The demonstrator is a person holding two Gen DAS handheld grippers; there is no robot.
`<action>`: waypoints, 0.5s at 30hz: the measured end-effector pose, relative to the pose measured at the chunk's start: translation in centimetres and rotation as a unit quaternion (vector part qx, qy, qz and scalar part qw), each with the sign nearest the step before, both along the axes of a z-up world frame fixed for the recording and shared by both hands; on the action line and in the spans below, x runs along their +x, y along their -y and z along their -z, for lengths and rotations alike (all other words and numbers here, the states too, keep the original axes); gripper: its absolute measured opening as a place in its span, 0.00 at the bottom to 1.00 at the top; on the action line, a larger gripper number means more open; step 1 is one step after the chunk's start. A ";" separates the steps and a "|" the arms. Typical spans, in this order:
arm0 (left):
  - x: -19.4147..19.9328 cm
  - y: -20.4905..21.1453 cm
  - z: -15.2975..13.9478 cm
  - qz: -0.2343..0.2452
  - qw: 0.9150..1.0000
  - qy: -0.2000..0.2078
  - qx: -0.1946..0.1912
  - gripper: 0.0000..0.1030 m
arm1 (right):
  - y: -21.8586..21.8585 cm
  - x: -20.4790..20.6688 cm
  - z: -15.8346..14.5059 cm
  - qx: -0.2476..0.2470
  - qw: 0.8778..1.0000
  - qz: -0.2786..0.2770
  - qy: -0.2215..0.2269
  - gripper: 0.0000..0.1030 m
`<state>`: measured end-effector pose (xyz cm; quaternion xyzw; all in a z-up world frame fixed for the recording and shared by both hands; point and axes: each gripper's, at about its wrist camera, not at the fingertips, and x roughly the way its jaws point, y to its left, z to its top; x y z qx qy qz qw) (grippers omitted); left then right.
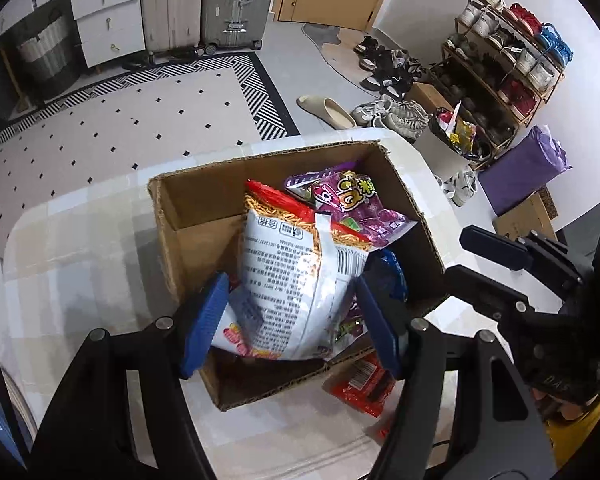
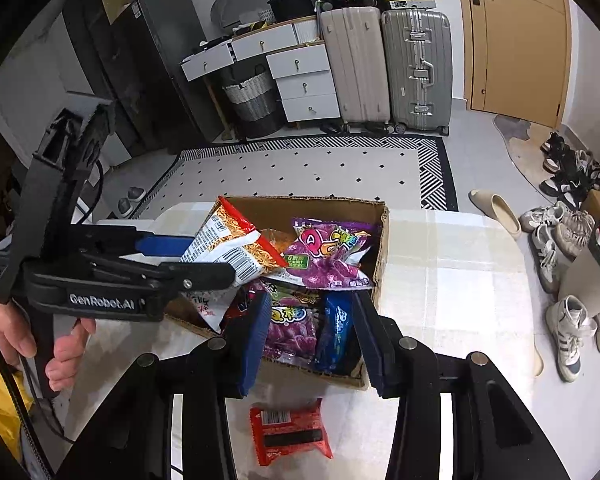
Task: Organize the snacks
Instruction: 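Open both grippers to drop the chip and candy bags into the box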
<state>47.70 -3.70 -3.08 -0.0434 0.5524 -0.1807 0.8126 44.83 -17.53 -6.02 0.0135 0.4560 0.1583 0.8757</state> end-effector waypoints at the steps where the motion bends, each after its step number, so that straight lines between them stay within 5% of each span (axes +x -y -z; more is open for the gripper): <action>1: -0.1 -0.2 -0.4 -0.002 1.000 0.004 -0.001 0.62 | 0.1 -0.1 0.0 0.001 1.000 0.000 0.000 0.42; 8: -1.5 -2.2 -4.7 -0.030 0.998 0.061 -0.005 0.62 | 1.1 -1.4 -2.4 0.019 0.999 0.017 0.027 0.42; 15: -7.3 -4.6 -11.3 -0.060 0.982 0.177 -0.005 0.67 | 2.2 -6.3 -7.4 0.049 0.995 0.018 0.083 0.49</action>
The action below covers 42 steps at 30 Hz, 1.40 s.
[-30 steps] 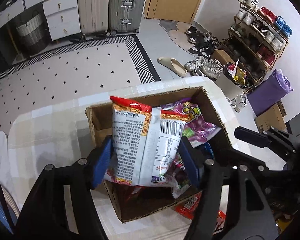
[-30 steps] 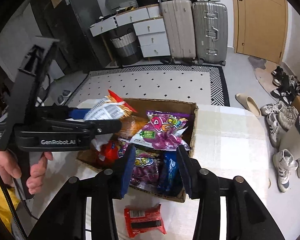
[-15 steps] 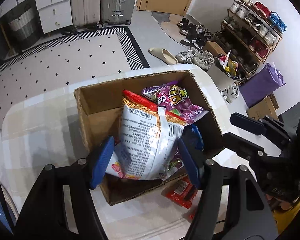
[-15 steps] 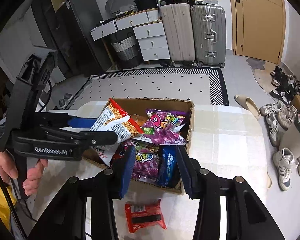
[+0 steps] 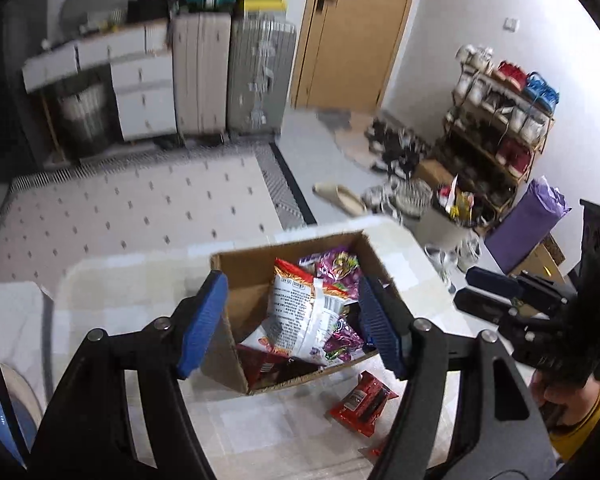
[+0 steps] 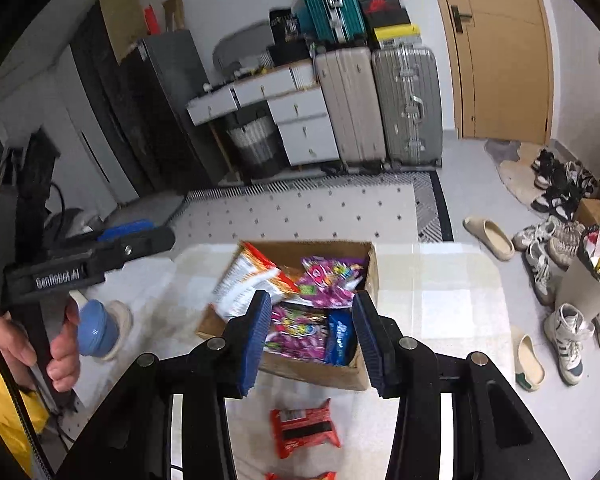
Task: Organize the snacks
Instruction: 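Open both grippers to drop the chip and candy bags into the box, then move both tools back toward the red wafer bar and Oreo pack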
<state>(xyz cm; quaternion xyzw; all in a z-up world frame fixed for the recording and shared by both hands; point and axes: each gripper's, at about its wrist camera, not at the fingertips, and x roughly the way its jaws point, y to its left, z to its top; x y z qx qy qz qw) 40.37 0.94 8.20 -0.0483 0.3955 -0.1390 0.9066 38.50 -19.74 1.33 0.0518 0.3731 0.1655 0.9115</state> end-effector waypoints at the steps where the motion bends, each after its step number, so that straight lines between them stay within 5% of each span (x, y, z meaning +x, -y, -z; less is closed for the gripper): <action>1: -1.4 -0.2 -0.9 -0.004 1.000 0.016 0.003 0.74 | 0.1 -0.7 -0.6 0.002 1.000 -0.001 0.008 0.51; 4: -5.5 -0.6 -3.1 -0.002 0.999 0.054 -0.009 0.78 | 0.0 -4.6 -2.6 0.005 0.999 -0.016 0.043 0.56; 8: -11.6 -1.2 -4.9 -0.007 0.996 0.090 -0.019 0.83 | -0.1 -11.2 -4.6 -0.008 0.994 -0.025 0.107 0.85; 13: -18.8 -1.7 -5.7 -0.028 0.991 0.129 -0.023 0.99 | 0.1 -18.3 -4.4 0.011 0.989 -0.023 0.146 0.97; 19: -27.8 -0.9 -4.5 -0.066 0.984 0.164 0.012 0.99 | -0.6 -23.8 -0.6 0.042 0.988 -0.041 0.141 0.99; 23: -32.5 0.0 -2.8 -0.100 0.980 0.166 0.033 0.99 | -2.6 -23.7 3.0 -0.013 0.993 -0.057 0.098 0.99; 29: -34.6 1.5 0.9 -0.092 0.987 0.130 0.037 0.99 | -2.8 -23.2 6.4 0.002 0.996 -0.055 0.064 0.99; 38: -31.8 2.4 3.0 -0.100 0.987 0.118 0.047 0.99 | -1.9 -19.3 9.8 0.017 0.998 -0.066 0.001 0.99; 42: -29.6 2.1 5.1 -0.102 0.991 0.086 0.033 0.99 | -2.3 -17.4 13.4 -0.038 0.996 -0.060 -0.045 0.99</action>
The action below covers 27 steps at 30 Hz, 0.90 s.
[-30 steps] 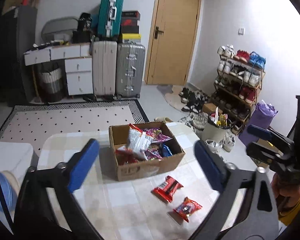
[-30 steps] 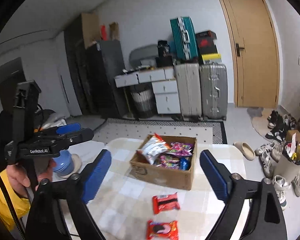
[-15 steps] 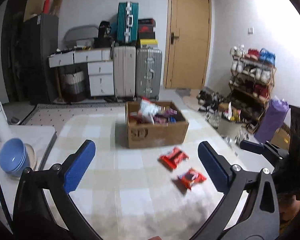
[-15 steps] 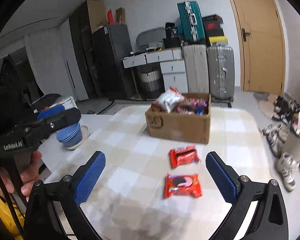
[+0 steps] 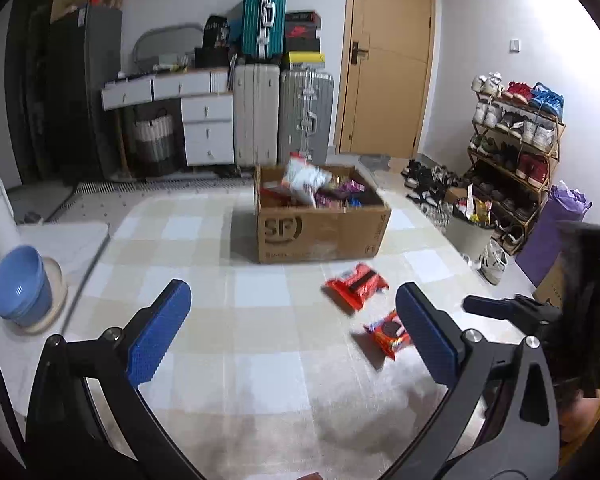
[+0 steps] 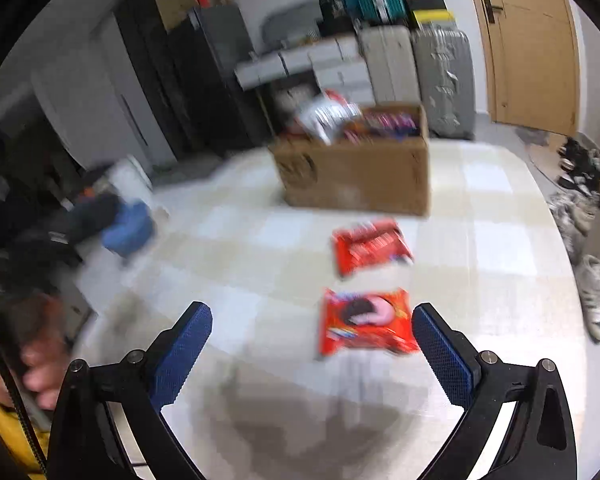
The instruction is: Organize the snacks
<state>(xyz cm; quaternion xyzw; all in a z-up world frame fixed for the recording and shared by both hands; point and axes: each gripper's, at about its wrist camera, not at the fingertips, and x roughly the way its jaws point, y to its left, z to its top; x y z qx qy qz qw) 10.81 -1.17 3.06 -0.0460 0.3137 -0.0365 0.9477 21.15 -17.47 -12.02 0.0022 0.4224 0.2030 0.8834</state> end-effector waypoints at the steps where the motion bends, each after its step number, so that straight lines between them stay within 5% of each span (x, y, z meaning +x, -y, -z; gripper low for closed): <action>1: 0.5 0.1 0.7 -0.001 1.000 -0.009 -0.001 0.99 | 0.1 0.5 0.8 -0.006 1.000 0.003 -0.008 0.99; 7: 2.8 -0.2 5.2 -0.005 0.999 -0.049 -0.011 0.99 | 0.8 2.8 4.4 -0.002 0.998 0.021 -0.051 0.96; 11: 4.0 -0.4 7.6 -0.007 0.997 -0.072 -0.024 0.99 | 0.9 4.2 6.4 -0.005 0.996 0.016 -0.086 0.73; 15: 4.9 -0.3 9.0 -0.004 0.997 -0.078 -0.024 0.99 | 0.5 4.5 6.6 -0.007 0.996 0.008 -0.083 0.66; 19: 5.8 -0.2 10.2 -0.006 0.996 -0.089 -0.025 0.99 | 0.2 4.3 6.6 -0.008 0.997 -0.002 -0.078 0.48; 27: 7.7 0.5 12.5 -0.005 0.993 -0.114 -0.009 0.99 | 3.9 3.1 6.7 0.142 0.988 0.021 -0.058 0.46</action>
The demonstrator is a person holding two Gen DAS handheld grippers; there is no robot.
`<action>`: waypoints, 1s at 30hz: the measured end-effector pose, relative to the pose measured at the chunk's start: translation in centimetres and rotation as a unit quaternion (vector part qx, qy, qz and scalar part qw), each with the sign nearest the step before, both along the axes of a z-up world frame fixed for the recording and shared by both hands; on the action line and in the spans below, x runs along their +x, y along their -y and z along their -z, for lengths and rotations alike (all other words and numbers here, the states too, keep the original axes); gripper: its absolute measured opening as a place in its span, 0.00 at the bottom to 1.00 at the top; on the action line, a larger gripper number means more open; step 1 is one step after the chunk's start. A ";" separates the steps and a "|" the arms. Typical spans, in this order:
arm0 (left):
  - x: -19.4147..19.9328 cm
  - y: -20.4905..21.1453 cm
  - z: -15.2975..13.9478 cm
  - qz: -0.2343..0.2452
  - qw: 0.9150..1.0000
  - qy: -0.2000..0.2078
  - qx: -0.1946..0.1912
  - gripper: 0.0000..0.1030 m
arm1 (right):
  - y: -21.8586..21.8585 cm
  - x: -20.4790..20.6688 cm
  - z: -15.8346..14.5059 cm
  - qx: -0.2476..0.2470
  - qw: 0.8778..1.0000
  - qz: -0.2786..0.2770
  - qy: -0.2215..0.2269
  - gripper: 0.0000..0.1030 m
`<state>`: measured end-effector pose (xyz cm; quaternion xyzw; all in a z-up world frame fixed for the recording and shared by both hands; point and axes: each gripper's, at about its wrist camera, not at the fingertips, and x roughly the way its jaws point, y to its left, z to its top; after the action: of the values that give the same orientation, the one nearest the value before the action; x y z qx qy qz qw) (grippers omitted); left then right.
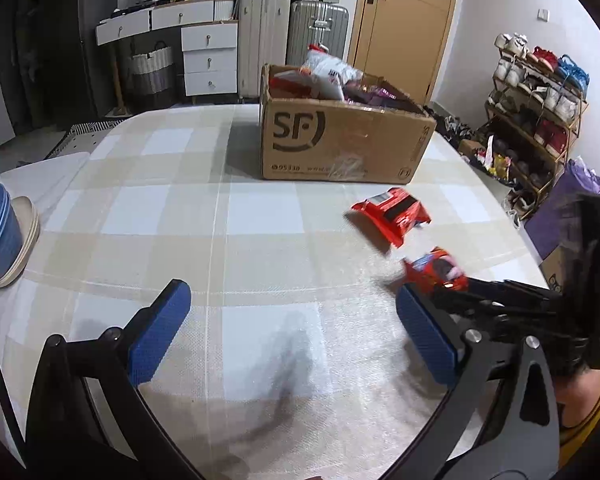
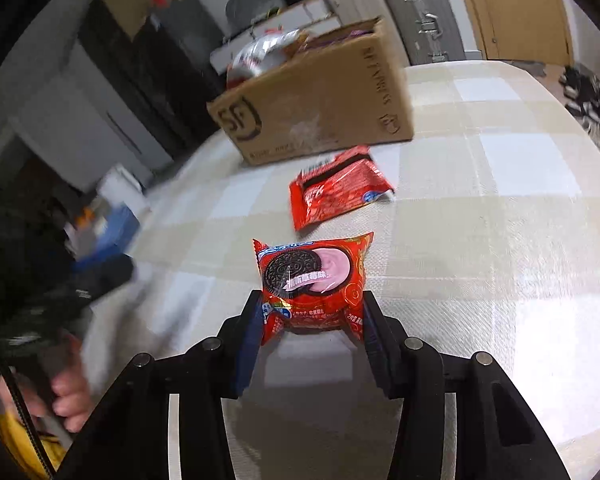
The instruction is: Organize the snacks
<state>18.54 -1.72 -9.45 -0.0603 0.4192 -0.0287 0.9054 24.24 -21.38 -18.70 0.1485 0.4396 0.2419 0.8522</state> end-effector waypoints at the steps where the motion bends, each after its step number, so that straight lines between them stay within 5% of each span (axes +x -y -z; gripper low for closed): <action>1: 0.3 0.0 0.3 0.001 1.000 -0.004 0.003 0.99 | 0.7 -0.3 -0.2 0.025 1.000 0.006 0.009 0.46; 8: 4.9 2.7 1.0 0.036 0.999 -0.017 0.017 0.99 | 6.1 -2.2 -1.9 0.148 0.982 0.070 0.091 0.46; 14: 10.3 8.4 1.2 0.121 0.991 0.002 0.061 0.99 | 7.8 -1.7 -1.4 0.191 0.974 0.091 0.081 0.46; 21: 15.5 11.9 3.8 0.185 0.979 -0.044 0.075 0.91 | 8.4 -1.6 -1.4 0.213 0.970 0.085 0.077 0.46; 25: 18.0 12.4 5.6 0.209 0.973 -0.081 0.061 0.75 | 8.8 -1.8 -1.3 0.221 0.968 0.088 0.076 0.46; 28: 19.5 12.7 6.8 0.220 0.969 -0.097 0.048 0.52 | 8.9 -1.9 -1.2 0.225 0.968 0.088 0.073 0.46; 30: 20.1 12.8 7.2 0.227 0.968 -0.099 0.041 0.50 | 9.0 -1.8 -1.1 0.229 0.967 0.089 0.069 0.46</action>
<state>38.65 -14.53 -16.65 0.0710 0.5106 -0.2099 0.8308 22.43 -30.38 -17.65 0.3613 0.2974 0.2691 0.8418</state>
